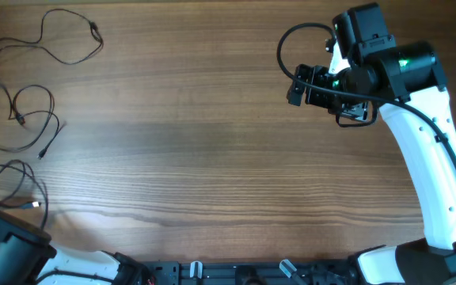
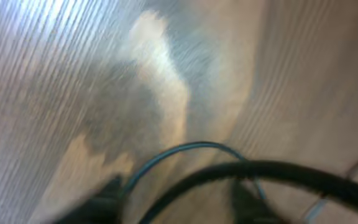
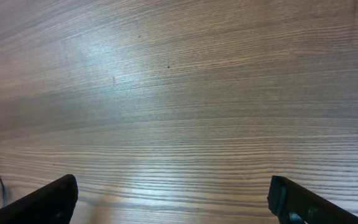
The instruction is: Untangle cables
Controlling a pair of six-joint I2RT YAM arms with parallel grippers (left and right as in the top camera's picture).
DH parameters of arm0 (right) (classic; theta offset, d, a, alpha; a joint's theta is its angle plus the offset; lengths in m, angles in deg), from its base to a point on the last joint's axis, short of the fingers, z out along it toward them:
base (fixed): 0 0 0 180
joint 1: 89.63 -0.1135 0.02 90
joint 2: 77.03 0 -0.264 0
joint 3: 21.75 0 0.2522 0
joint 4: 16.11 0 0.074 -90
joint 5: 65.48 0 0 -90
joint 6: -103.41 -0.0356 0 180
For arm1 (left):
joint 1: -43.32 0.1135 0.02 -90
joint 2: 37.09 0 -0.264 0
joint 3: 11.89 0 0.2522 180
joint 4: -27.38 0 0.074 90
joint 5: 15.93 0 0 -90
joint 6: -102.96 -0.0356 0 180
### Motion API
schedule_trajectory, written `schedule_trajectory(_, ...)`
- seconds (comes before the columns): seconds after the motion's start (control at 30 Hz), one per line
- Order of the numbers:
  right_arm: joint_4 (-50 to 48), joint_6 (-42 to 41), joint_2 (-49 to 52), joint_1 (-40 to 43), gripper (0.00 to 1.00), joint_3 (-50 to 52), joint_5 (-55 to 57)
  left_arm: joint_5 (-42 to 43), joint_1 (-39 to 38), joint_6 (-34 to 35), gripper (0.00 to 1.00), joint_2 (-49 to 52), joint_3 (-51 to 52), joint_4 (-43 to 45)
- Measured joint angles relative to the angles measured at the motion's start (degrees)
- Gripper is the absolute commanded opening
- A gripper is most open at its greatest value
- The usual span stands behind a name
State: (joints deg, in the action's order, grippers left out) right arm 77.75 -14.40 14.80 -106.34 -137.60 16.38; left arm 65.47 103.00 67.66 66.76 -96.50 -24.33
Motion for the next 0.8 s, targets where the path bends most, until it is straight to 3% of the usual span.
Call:
schedule_trajectory(0.27,-0.5,0.0,0.0,0.0,1.00,0.0,0.0,10.5,-1.0,-0.9,1.00,0.0,-4.8,-19.0)
schedule_trajectory(0.4,-0.7,0.1,0.0,0.0,1.00,0.0,0.0,10.2,-1.9,-0.9,1.00,0.0,-4.7,-25.7)
schedule_trajectory(0.5,-1.3,0.4,0.0,0.0,1.00,0.0,0.0,9.5,-1.9,-0.5,1.00,0.0,-1.2,-22.8)
schedule_trajectory(0.63,-0.8,1.1,0.0,0.0,1.00,0.0,0.0,3.7,-1.9,4.0,1.00,0.2,10.3,-10.6)
schedule_trajectory(0.73,-0.6,1.5,0.0,0.0,1.00,0.0,-0.3,2.6,-1.9,5.6,0.78,-1.4,13.6,-4.0)
schedule_trajectory(0.8,-0.6,1.5,0.0,0.0,1.00,0.0,-0.4,1.7,-2.0,6.0,0.49,-1.4,13.8,-2.0)
